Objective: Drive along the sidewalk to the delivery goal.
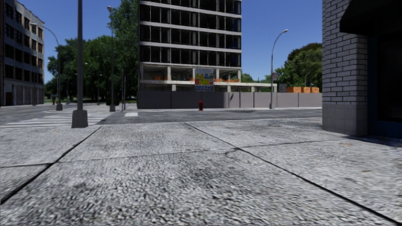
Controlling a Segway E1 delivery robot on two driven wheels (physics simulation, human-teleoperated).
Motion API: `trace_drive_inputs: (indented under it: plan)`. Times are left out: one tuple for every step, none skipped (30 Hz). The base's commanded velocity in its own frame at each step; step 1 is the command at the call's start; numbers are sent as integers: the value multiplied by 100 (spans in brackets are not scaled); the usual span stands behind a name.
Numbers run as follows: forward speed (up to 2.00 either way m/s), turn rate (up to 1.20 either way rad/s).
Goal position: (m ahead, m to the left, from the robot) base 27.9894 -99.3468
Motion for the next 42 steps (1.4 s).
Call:
trace_drive_inputs:
  plan:
    - [106, -81]
    - [106, -83]
    - [106, -83]
    - [106, -83]
    - [106, -83]
    - [106, -83]
    - [106, -83]
    - [106, -83]
    - [106, -83]
    - [107, -83]
    - [109, -83]
    - [113, -83]
    - [113, -83]
    - [116, -83]
    - [117, -83]
    - [118, -83]
    - [118, -83]
    - [128, -83]
    - [128, -83]
    - [128, -83]
    - [128, -83]
    - [128, -83]
    - [128, -83]
    - [128, -83]
    - [129, -83]
    - [129, -84]
    - [130, -84]
    - [131, -85]
    - [131, -85]
    - [131, -85]
    - [132, -87]
    - [132, -88]
    - [132, -89]
    - [132, -89]
    - [132, -91]
    - [132, -91]
    - [132, -91]
    - [132, -91]
    - [132, -91]
    - [132, -91]
    - [132, -91]
    - [132, -91]
